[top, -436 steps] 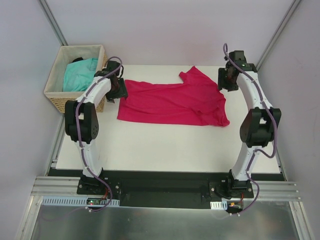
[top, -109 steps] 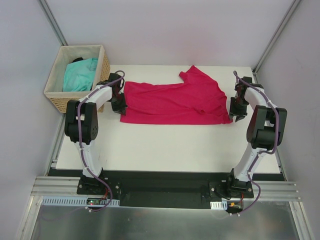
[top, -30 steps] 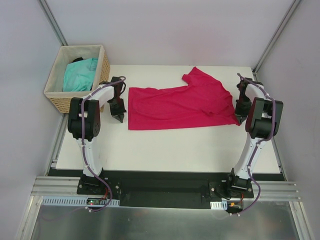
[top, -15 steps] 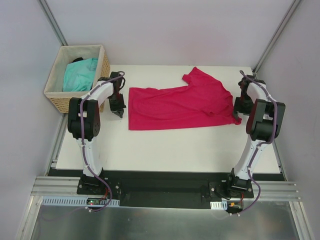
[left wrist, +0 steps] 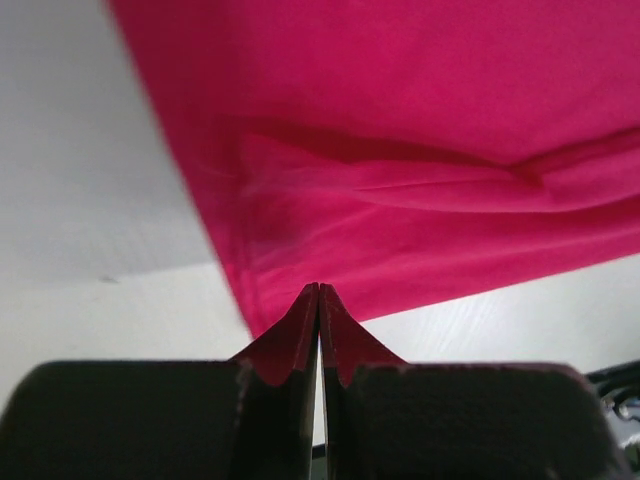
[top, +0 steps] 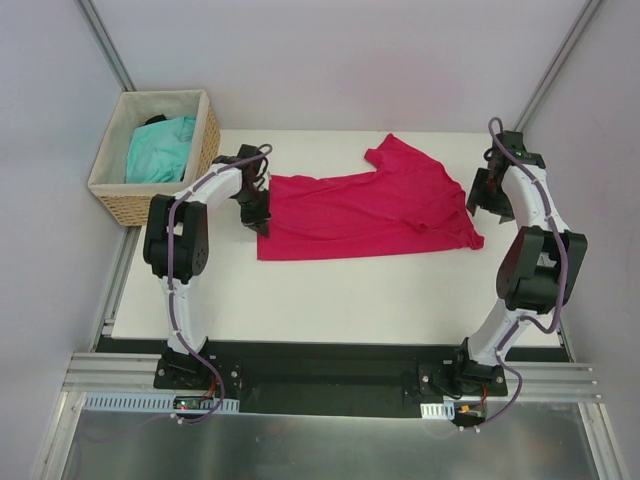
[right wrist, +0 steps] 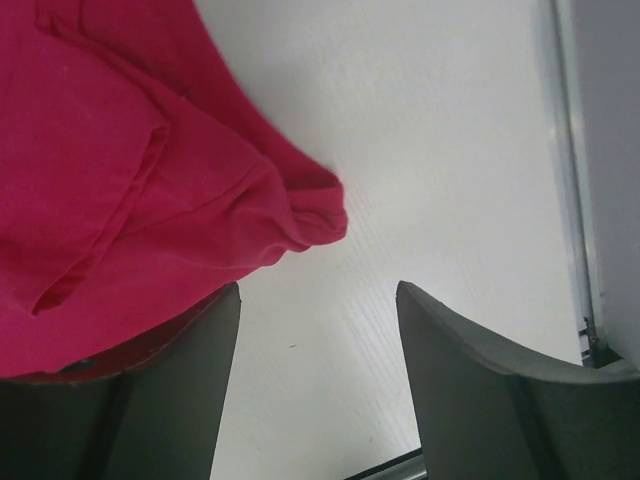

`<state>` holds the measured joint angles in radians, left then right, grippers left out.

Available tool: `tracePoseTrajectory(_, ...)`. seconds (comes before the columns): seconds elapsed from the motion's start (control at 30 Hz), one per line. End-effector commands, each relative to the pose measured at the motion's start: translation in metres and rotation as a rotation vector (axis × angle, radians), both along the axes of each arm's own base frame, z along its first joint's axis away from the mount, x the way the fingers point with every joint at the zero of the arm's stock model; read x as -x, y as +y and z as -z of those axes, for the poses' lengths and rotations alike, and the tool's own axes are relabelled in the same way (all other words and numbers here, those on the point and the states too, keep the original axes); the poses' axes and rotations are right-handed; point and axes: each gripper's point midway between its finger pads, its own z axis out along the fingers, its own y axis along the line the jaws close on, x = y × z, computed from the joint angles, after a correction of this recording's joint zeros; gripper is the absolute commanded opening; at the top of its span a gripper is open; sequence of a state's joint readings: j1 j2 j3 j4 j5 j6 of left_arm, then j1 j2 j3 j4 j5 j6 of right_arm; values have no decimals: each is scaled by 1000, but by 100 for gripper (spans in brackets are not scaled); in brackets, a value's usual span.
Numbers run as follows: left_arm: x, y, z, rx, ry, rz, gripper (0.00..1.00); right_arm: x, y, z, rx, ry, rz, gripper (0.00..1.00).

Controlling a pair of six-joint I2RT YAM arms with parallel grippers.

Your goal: Fold and stack the t-shirts

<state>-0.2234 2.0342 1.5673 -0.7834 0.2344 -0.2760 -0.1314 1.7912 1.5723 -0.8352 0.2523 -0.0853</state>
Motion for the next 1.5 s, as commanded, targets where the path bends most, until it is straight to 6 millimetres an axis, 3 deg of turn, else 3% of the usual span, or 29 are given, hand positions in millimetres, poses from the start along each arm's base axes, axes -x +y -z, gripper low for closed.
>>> tracePoseTrajectory(0.0,8,-27,3,119,19,80,0,-1,29,21,-58,41,-62,67)
tracePoseTrajectory(0.1,6,-28,4,117,12,82,0,-4,31,22,-62,62,-80,66)
tracePoseTrajectory(0.2,9,-23,18,84,47,61,0,-6,29,18,-49,64,-88,66)
tracePoseTrajectory(0.33,22,-5,32,-29,119,18,0,-8,25,13,-29,64,-94,66)
tracePoseTrajectory(0.5,34,24,34,-188,179,2,0,-7,21,12,-2,74,-94,66)
tracePoseTrajectory(0.73,47,36,47,-258,238,-18,0,-11,22,6,-4,50,-103,66)
tracePoseTrajectory(0.87,59,60,47,-370,249,-15,0,-8,30,10,-47,50,-125,66)
tracePoseTrajectory(1.13,78,82,40,-456,274,-45,0,-3,35,12,-67,65,-151,66)
tracePoseTrajectory(1.27,81,85,34,-471,280,-86,0,0,40,14,-87,70,-160,66)
tracePoseTrajectory(1.37,72,82,18,-449,222,-109,0,3,43,14,-99,66,-171,66)
tracePoseTrajectory(1.47,54,72,-10,-386,123,-113,38,6,49,14,-124,49,-188,66)
